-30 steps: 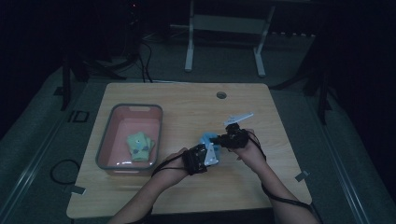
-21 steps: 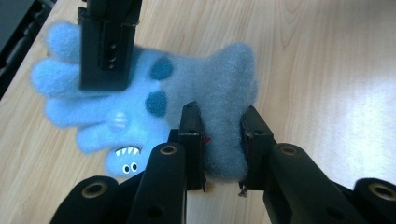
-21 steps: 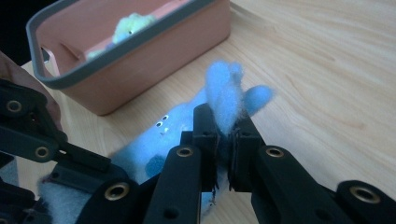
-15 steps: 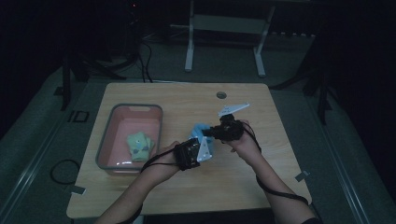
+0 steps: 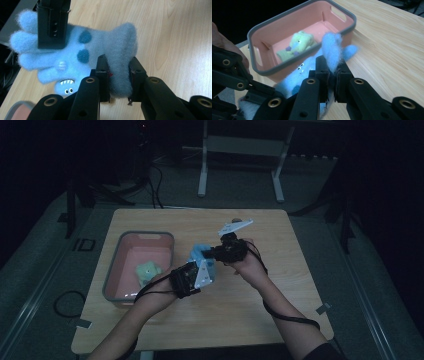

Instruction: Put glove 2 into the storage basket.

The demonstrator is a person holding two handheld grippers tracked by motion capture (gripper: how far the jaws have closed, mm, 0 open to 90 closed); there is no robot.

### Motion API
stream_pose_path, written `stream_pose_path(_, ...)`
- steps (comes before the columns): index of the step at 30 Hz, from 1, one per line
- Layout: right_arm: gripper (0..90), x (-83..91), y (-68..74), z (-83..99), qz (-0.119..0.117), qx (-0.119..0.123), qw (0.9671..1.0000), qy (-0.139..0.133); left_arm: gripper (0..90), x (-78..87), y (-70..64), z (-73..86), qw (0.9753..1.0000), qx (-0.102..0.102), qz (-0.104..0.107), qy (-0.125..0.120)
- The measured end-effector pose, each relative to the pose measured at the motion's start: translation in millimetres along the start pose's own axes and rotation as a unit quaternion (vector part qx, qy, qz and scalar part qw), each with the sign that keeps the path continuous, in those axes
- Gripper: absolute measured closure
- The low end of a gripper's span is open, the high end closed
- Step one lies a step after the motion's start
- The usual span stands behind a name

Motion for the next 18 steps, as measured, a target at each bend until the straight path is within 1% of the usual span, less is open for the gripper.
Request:
stream_pose_path(2, 84.3, -3.6, 3.3, -5.2, -0.003, 0.004, 1.0000, 0.001, 75.7, 3.3, 1.9, 4.4, 1.0000, 0.005, -0.001, 0.001)
stream_pose_path(3, 84.3, -5.2, 4.8, -7.8, -0.005, 0.006, 1.0000, 0.001, 75.7, 4.8, 3.1, 7.3, 1.0000, 0.003, -0.004, 0.007)
stream_pose_path(4, 84.3, -6.8, 6.6, -10.6, -0.009, 0.006, 0.9999, 0.000, 75.7, 6.2, 4.3, 9.8, 0.9999, 0.004, -0.007, 0.008)
stream_pose_path(5, 84.3, -8.4, 8.1, -13.4, -0.010, 0.008, 0.9999, 0.000, 75.7, 7.8, 5.5, 12.3, 0.9999, 0.006, -0.005, 0.010)
stream_pose_path(9, 84.3, -14.6, 15.7, -24.0, -0.016, 0.016, 0.9997, 0.002, 75.7, 14.2, 9.9, 21.8, 0.9998, 0.008, -0.013, 0.016)
stream_pose_path(11, 84.3, -17.5, 19.5, -29.5, -0.018, 0.020, 0.9996, 0.003, 75.7, 16.7, 11.2, 26.5, 0.9997, 0.011, -0.013, 0.019)
stream_pose_path(12, 84.3, -19.3, 21.5, -32.4, -0.019, 0.024, 0.9995, 0.003, 75.7, 18.0, 12.3, 28.9, 0.9996, 0.012, -0.017, 0.020)
stream_pose_path(13, 84.3, -20.8, 23.4, -35.3, -0.019, 0.028, 0.9994, 0.003, 75.7, 19.3, 13.1, 31.6, 0.9995, 0.014, -0.016, 0.022)
stream_pose_path(18, 84.3, -30.7, 34.9, -49.7, -0.027, 0.040, 0.9988, 0.007, 75.7, 25.5, 17.8, 46.6, 0.9989, 0.025, -0.026, 0.030)
Point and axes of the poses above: each handheld gripper's, and its own axes: x roughly backward along the jaws, z roughly out of its underside, y roughly to its left, the point moved 7 cm from there along -x, roughly forward along the jaws, and after that the axes turned 12 degrees about y, right-handed, at the moved point
